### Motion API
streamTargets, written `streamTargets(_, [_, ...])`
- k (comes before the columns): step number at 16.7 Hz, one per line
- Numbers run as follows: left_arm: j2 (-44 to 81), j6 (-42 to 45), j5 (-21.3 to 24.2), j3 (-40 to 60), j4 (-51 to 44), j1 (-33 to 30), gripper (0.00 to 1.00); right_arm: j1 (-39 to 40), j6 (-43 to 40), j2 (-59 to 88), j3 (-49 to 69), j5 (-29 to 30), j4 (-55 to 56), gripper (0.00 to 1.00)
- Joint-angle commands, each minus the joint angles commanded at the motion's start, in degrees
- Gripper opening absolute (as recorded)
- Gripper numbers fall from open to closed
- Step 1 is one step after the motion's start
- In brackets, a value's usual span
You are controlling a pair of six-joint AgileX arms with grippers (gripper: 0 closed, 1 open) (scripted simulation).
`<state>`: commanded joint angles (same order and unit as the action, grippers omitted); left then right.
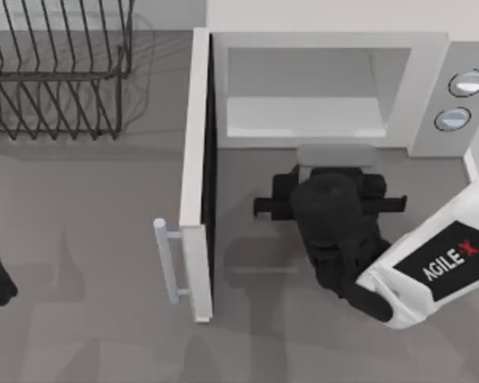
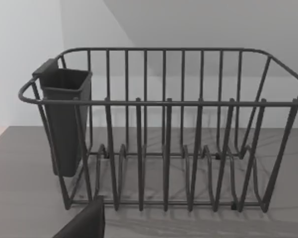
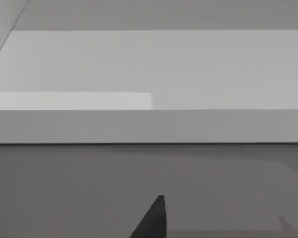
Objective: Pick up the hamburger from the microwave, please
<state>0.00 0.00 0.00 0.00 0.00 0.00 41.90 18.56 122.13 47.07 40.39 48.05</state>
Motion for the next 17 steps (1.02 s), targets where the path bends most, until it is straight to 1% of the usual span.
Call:
streamTargets(11, [0.0,0.0,0.0,0.0,0.0,0.0,1.00,0.0,0.0,0.0,0.0,0.0,0.0,0.98])
streamTargets(12, [0.0,0.0,0.0,0.0,0.0,0.0,1.00,0.0,0.0,0.0,0.0,0.0,0.0,1.00])
streamTargets(17, [0.0,0.0,0.0,0.0,0.0,0.0,1.00,0.0,0.0,0.0,0.0,0.0,0.0,1.00])
